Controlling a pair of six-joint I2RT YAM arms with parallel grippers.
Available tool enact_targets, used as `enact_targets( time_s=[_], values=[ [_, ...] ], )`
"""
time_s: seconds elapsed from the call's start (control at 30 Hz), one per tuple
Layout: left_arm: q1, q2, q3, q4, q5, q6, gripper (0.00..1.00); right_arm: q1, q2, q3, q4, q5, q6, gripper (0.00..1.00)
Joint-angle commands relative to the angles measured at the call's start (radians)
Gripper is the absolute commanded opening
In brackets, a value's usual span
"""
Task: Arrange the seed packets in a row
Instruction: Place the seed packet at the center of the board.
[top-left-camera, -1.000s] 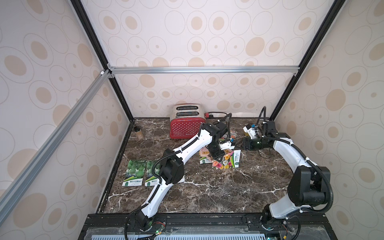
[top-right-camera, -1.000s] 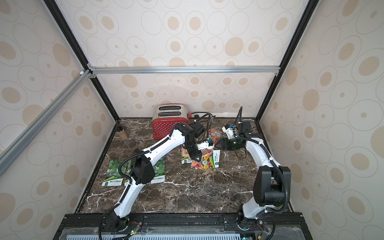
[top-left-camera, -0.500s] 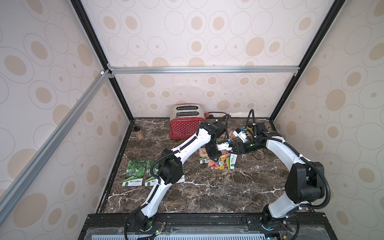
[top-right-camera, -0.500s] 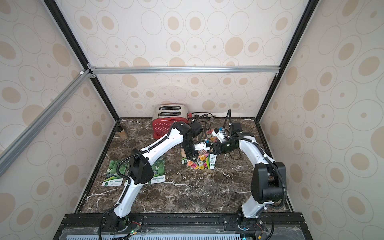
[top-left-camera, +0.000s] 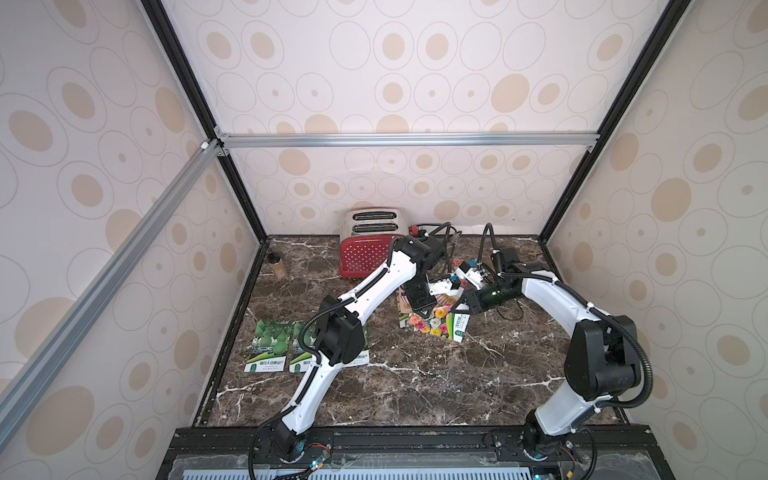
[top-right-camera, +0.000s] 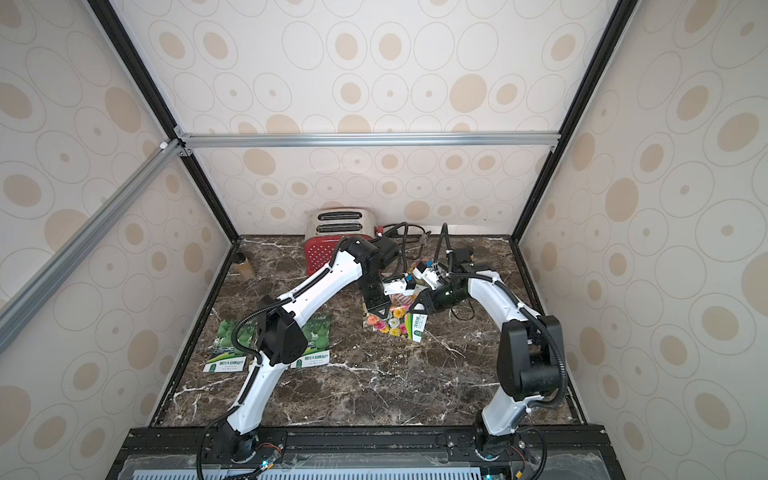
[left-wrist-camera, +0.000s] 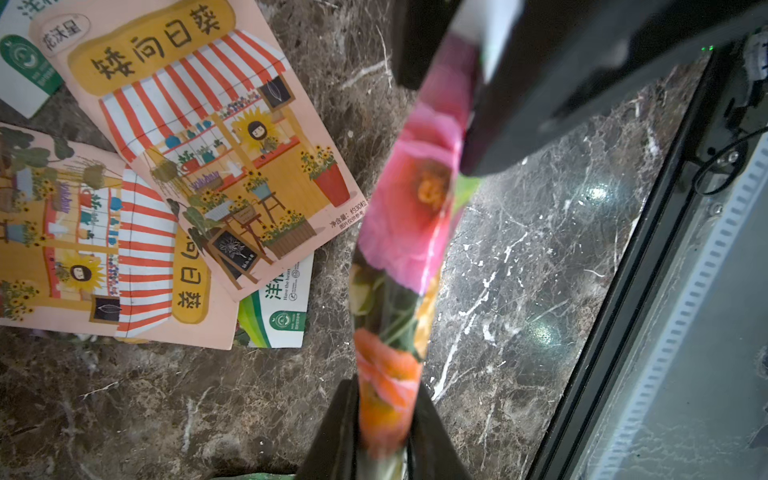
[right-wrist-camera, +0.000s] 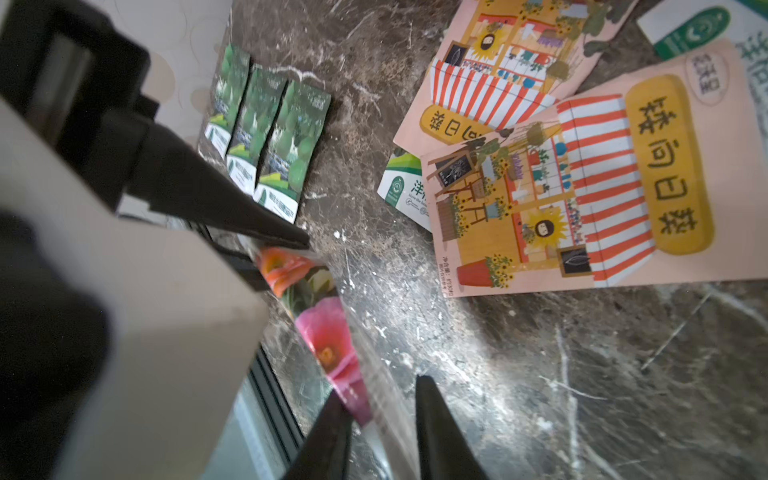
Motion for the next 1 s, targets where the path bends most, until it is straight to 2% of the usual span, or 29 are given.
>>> enact_targets(
  time_s=[0.0,0.1,0.17,0.33,0.5,0.57,0.7,0.8,0.97],
  values=[
    [-0.001,0.028,0.044,-0.005,-0.017,0.019,0.29,0.025,0.020,0.031,-0.039,-0.033,-0.032,0.17],
    [-0.001,0.033,0.051,0.033,-0.052,-0.015,0.39,0.046,0.030,0.029,-0.043,-0.019,-0.036,0.06],
    [0.005,0.035,0.062,0.061,-0.067,-0.050,0.53,0.049,0.040,0.030,-0.040,-0.002,-0.019,0.02],
    [0.074,-0.044,-0.031,0.254,-0.069,-0.219,0.60,0.049,0.057,0.019,-0.001,0.025,0.096,0.00],
    [0.145,-0.181,-0.199,0.407,-0.035,-0.318,0.61,0.049,0.004,-0.057,0.105,0.026,0.210,0.00],
    [0.158,-0.225,-0.254,0.443,-0.050,-0.346,0.63,0.049,-0.029,-0.098,0.188,0.040,0.301,0.00],
    [0.164,-0.301,-0.337,0.487,-0.124,-0.415,0.63,0.049,-0.102,-0.216,0.425,-0.048,0.510,0.00],
    [0.185,-0.371,-0.431,0.555,-0.137,-0.510,0.63,0.057,-0.176,-0.325,0.630,-0.060,0.683,0.00],
    [0.229,-0.529,-0.647,0.706,-0.206,-0.691,0.63,0.096,-0.279,-0.417,0.704,0.065,0.833,0.00]
  ],
)
